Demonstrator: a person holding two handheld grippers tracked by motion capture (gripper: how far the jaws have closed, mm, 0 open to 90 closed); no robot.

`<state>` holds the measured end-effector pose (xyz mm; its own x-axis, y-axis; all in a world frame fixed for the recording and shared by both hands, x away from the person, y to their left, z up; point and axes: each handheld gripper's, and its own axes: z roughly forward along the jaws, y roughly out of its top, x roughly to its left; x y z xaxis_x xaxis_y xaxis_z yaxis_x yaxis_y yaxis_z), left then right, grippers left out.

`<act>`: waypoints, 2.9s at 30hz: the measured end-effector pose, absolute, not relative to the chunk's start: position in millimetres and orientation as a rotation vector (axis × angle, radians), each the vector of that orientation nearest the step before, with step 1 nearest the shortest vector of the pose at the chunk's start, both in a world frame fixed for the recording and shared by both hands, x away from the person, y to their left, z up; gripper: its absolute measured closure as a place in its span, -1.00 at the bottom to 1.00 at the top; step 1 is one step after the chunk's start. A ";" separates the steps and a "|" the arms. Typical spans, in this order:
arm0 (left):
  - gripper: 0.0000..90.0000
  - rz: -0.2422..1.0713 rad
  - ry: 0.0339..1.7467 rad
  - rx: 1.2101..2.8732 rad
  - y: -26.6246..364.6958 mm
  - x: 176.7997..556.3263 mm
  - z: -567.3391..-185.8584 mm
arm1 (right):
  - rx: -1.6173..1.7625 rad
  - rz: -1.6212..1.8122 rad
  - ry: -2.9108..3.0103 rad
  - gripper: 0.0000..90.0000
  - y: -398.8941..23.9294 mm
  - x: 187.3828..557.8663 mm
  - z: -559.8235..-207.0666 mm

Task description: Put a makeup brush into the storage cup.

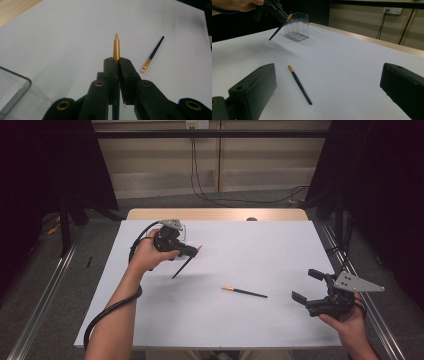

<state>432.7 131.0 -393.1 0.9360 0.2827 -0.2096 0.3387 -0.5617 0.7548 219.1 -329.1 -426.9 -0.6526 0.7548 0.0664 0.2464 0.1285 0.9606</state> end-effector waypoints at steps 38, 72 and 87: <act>0.88 0.235 0.565 1.646 141.5 421.6 -368.9 | 0.962 1.544 1.971 -1.00 -328.7 219.7 -427.0; 0.88 0.415 0.650 1.534 149.5 429.3 -360.3 | 0.951 1.540 1.975 -1.00 -328.3 218.2 -426.2; 0.88 0.484 0.678 1.505 157.0 438.2 -357.0 | 0.954 1.539 1.977 -1.00 -328.1 218.9 -426.5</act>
<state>438.2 157.0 -357.0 0.7306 0.6744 -0.1071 0.1184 0.0294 0.9925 218.9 -328.1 -426.5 -0.6555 0.7528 0.0597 0.2424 0.1348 0.9608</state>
